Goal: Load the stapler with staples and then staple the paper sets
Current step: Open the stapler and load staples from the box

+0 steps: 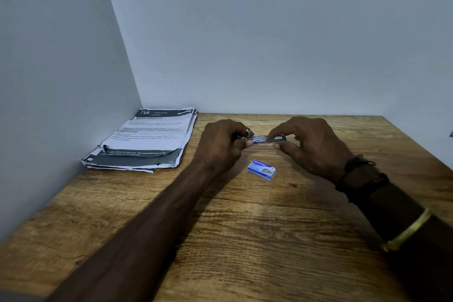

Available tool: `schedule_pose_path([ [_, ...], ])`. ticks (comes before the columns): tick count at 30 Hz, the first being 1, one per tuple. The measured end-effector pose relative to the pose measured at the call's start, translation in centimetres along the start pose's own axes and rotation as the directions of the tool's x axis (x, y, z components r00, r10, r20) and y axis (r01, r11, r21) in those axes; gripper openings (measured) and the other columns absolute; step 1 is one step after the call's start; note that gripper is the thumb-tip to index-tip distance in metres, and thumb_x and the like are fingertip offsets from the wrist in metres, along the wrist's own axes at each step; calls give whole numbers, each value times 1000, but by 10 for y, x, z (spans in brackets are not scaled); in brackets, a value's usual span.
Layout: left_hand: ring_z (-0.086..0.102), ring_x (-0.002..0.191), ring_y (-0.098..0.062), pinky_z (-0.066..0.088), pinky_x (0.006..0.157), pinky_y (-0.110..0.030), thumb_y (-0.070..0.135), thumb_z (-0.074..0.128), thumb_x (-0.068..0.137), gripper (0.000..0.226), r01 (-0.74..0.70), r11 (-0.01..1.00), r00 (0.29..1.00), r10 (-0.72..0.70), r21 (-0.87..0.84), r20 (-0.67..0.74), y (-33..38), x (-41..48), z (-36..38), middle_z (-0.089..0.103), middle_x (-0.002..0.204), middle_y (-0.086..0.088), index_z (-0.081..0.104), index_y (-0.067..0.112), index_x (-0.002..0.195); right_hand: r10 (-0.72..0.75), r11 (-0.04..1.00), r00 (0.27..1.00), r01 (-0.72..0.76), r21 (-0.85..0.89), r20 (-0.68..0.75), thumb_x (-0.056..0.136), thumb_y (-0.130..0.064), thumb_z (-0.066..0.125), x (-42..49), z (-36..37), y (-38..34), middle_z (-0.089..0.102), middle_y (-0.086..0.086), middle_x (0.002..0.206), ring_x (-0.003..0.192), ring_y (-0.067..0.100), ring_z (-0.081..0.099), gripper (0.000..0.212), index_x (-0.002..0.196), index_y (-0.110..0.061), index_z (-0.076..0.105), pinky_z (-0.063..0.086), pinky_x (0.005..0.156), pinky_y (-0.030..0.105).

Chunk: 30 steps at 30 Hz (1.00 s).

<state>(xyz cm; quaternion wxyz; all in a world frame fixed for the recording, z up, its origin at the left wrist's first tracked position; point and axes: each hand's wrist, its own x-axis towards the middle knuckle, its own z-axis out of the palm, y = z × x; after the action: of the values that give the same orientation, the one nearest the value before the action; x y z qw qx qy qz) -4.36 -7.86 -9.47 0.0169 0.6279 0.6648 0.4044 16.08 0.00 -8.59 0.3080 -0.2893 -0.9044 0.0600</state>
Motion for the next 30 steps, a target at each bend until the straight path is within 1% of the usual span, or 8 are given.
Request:
schedule_pose_path([
  [7,69,94,-13,57,87,-33,22,75,87,14,1,998,1000,0,-67,20,-5,1,2,79,103,4,81,19,100,38,997,998,-35,70,-51,88,-21,75,2,0,1,77,0,82,77,17,68,10,96,-21,80,51,75,36],
  [10,68,96,-11,51,83,-25,21,73,90,16,-55,996,998,56,-77,15,-7,0,5,78,107,3,80,18,104,37,996,998,-33,81,-58,86,-18,76,2,0,1,77,-1,82,77,17,67,9,93,-20,81,51,75,36],
  [12,64,93,-10,49,81,-27,22,71,91,18,-84,993,996,87,-85,33,-7,-2,8,77,105,2,79,18,106,37,996,997,-32,88,-63,85,-16,76,2,0,0,77,-1,84,78,17,66,9,92,-19,82,50,75,35],
  [18,60,91,-18,44,79,-32,22,62,95,29,-216,976,971,215,0,102,-5,-3,9,58,87,8,74,21,122,65,994,994,-57,96,-82,84,-16,79,4,-2,0,76,-1,80,74,16,65,7,89,-20,82,44,67,24],
  [22,53,90,-21,39,75,-33,17,59,99,37,-281,953,951,260,115,165,-3,-1,11,60,91,-6,66,23,134,61,994,994,-51,100,-96,83,-15,79,3,-3,-3,76,-3,80,73,16,66,8,89,-20,82,46,68,26],
  [25,54,89,-17,38,75,-30,19,60,98,36,-264,960,956,246,96,162,-4,0,12,61,91,-2,67,25,133,68,992,993,-57,110,-98,83,-16,80,2,-3,-3,76,-2,78,73,16,65,7,88,-20,82,48,68,27],
  [28,64,94,-10,49,81,-29,26,60,97,30,-170,985,976,169,-7,138,-6,-1,12,77,107,2,72,25,124,71,992,994,-61,107,-89,83,-17,80,2,-2,-3,76,-2,79,73,13,65,7,89,-20,82,45,67,23],
  [30,67,89,-8,54,80,-34,34,55,98,28,-104,994,983,109,-46,144,-5,-1,13,79,99,6,77,25,113,75,990,993,-64,125,-87,83,-18,80,2,-2,-4,76,-3,79,75,14,67,6,88,-20,82,49,69,26],
])
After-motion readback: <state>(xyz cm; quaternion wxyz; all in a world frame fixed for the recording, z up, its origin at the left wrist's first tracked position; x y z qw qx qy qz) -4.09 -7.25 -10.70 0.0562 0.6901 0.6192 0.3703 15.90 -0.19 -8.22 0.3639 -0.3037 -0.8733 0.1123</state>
